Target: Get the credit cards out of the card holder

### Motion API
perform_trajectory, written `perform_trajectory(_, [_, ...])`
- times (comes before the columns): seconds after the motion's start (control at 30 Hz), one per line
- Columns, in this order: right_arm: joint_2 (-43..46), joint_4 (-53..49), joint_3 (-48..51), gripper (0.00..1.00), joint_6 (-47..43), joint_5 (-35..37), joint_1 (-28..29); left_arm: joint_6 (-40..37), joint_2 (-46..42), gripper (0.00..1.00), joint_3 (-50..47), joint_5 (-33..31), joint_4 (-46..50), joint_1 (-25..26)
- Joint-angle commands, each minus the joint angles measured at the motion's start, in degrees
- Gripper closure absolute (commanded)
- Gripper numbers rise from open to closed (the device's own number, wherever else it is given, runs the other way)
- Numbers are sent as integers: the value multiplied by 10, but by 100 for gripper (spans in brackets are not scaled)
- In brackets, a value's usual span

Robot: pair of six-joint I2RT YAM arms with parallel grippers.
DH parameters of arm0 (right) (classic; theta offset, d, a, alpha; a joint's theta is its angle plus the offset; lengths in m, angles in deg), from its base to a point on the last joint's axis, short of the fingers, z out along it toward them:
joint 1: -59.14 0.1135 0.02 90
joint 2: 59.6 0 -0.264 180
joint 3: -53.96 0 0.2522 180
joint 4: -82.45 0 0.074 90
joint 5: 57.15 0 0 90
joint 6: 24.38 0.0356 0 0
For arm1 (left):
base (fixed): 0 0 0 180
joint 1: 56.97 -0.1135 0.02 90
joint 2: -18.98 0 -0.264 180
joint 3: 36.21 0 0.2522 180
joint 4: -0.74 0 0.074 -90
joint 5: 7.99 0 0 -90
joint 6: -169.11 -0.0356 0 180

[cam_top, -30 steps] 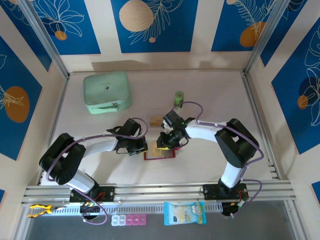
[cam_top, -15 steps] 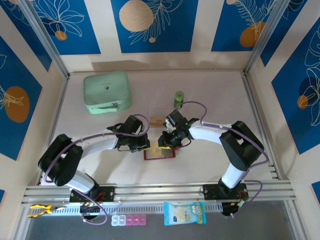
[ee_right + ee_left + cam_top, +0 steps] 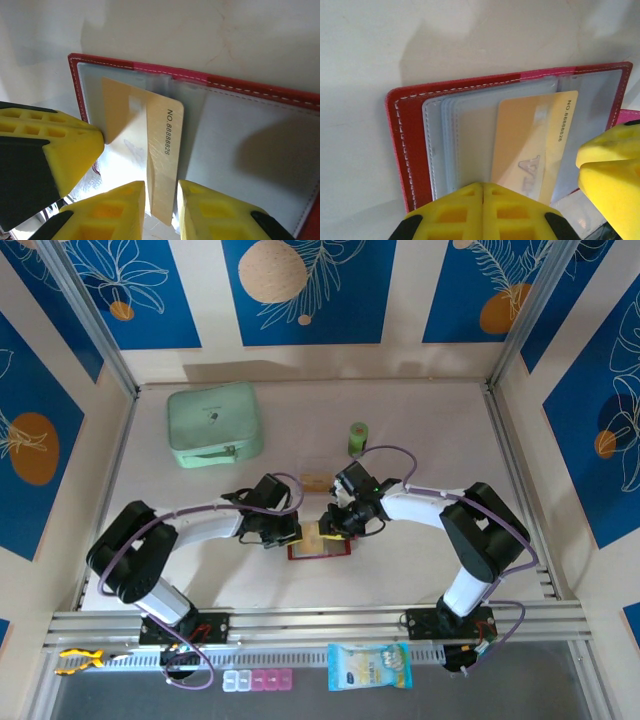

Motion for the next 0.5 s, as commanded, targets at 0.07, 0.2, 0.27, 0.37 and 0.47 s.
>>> perform_trajectory(0.07, [14, 12, 13, 75, 7, -23, -6, -10, 13, 97, 4, 9, -9, 4])
perform_trajectory(0.2, [11, 19, 15, 75, 9, -27, -7, -11, 16, 97, 2, 6, -6, 4])
perform_trajectory(0.27, [9, 24, 18, 75, 9, -30, -8, -11, 17, 97, 1, 4, -5, 4])
perform_trajectory(0.37, [6, 38, 24, 75, 11, -37, -11, -11, 18, 97, -2, 3, -4, 3])
perform_trajectory(0.47, [-1, 50, 28, 76, 15, -46, -15, -13, 20, 97, -3, 1, 0, 4])
